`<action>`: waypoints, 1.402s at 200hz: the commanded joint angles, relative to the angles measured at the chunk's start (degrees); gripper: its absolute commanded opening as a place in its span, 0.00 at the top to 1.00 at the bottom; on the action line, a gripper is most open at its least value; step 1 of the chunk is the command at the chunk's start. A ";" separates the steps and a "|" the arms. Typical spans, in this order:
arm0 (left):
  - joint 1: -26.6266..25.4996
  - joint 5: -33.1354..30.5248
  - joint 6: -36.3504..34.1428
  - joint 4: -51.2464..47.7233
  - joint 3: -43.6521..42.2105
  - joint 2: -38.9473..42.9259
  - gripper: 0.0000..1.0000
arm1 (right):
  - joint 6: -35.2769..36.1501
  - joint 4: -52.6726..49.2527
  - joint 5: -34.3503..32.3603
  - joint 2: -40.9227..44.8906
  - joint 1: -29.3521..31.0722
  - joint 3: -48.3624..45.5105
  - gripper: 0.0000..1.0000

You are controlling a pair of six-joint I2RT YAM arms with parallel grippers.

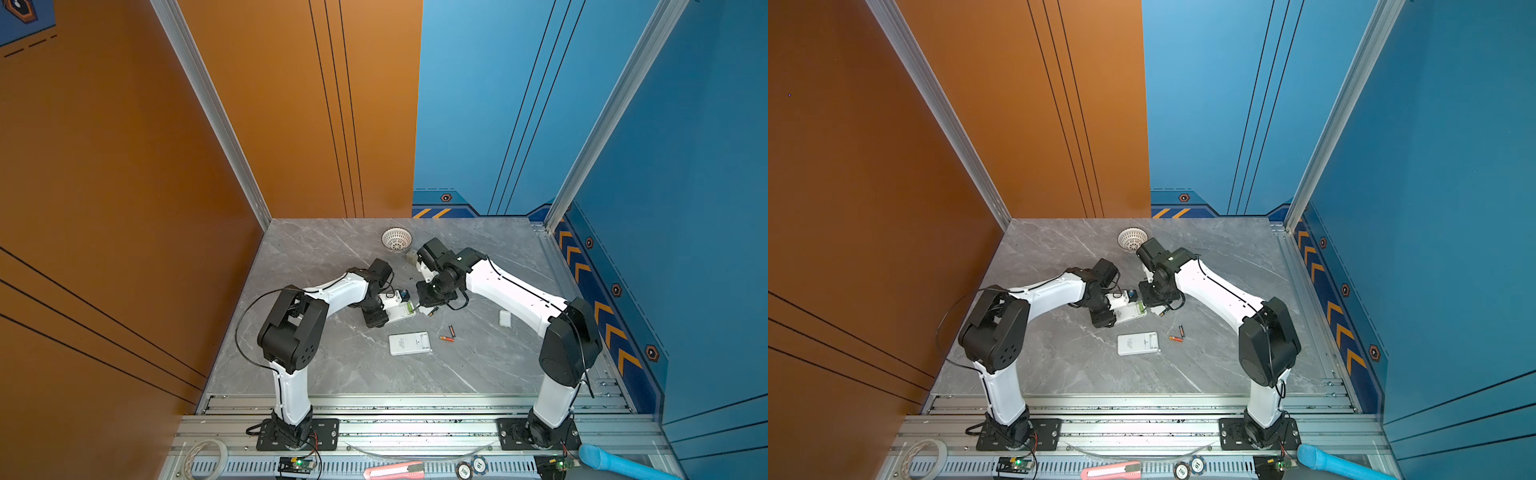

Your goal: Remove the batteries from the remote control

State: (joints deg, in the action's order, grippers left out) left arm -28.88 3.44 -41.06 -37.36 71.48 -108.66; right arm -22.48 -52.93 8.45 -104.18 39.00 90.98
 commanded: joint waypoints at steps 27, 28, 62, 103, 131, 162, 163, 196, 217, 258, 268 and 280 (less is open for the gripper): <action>0.06 1.95 0.36 -2.15 -0.93 -3.22 0.91 | -0.41 -4.61 -4.17 -1.88 0.54 1.92 1.00; 0.06 1.98 0.36 -2.17 -0.96 -3.22 0.91 | -0.35 -4.67 -4.20 -1.89 0.54 1.96 1.00; -0.02 1.57 0.36 -2.09 -0.99 -3.18 0.91 | 1.86 -5.92 -2.14 -1.83 0.63 1.32 1.00; -0.28 2.16 0.20 -2.09 -0.77 -3.22 0.91 | 3.20 -5.88 -2.80 -4.75 2.72 3.22 1.00; -0.45 3.35 0.11 -2.22 -0.90 -2.94 0.91 | 4.52 -5.38 -7.02 -6.35 4.89 4.43 1.00; -0.54 5.37 -0.16 -2.60 -1.17 -2.26 0.91 | 3.00 -0.63 -11.37 -5.33 7.27 -0.15 1.00; -0.46 5.36 -0.16 -2.66 -1.13 -2.26 0.91 | 2.85 -0.30 -11.45 -5.20 7.29 -0.39 1.00; 0.01 6.34 0.10 -2.92 -1.34 -2.06 0.91 | -0.22 4.95 -15.18 0.39 7.58 -6.02 1.00; 0.14 7.17 0.35 -3.33 -0.90 -2.13 0.90 | -0.02 6.04 -18.54 2.29 7.33 -7.10 1.00; 0.58 9.05 1.94 -6.67 2.08 -3.42 0.88 | -0.64 5.30 -24.17 1.02 8.55 -7.83 1.00; 0.65 10.30 2.18 -8.03 2.95 -3.57 0.88 | -1.49 5.28 -27.28 0.95 9.04 -7.89 1.00; 0.68 11.61 3.02 -9.23 3.84 -3.32 0.88 | -2.11 6.63 -29.99 0.86 9.63 -8.44 1.00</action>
State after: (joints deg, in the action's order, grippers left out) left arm -27.75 7.22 -39.11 -40.38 73.82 -110.19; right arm -21.98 -46.33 -8.25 -102.63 48.40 84.79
